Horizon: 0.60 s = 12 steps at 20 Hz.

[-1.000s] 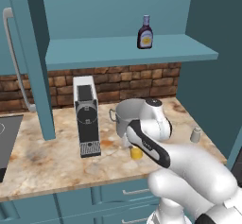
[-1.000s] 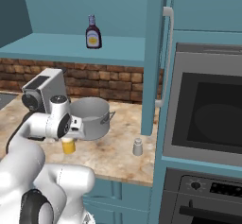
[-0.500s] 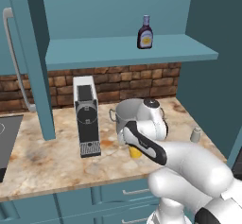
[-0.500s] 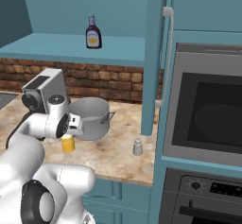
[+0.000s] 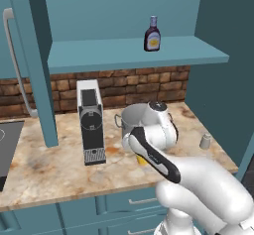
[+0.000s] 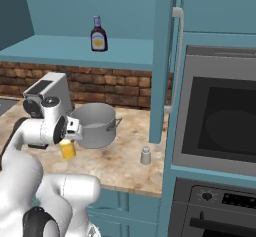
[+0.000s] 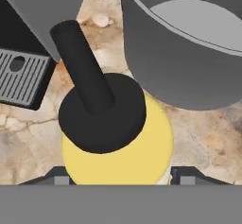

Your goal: There are various items on the counter. Only move the condiments/shakers into the cabinet.

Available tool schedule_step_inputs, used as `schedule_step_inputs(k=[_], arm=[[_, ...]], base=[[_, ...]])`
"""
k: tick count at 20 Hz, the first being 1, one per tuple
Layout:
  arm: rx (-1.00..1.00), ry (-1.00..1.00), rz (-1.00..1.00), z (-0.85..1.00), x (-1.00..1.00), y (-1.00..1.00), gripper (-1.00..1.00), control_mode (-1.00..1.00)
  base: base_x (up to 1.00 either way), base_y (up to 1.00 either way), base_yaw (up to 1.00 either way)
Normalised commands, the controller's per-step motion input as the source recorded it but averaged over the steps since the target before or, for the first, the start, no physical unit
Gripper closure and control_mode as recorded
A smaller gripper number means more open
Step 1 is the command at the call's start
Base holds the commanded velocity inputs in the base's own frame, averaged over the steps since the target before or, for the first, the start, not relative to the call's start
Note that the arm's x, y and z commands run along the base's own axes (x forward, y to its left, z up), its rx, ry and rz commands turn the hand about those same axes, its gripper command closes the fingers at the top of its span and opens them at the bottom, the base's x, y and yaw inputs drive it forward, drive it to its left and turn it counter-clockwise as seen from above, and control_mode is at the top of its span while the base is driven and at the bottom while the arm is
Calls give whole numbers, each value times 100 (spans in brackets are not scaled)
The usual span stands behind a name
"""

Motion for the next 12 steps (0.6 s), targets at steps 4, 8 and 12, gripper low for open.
schedule_step_inputs(k=[4, 8, 12], arm=[[8, -8, 0, 93, -100, -1, 100, -100], [16, -13, 0, 100, -97, -1, 100, -100], [29, -34, 0, 100, -58, 0, 100, -100]], base=[[0, 0, 0], [0, 0, 0], [0, 0, 0]])
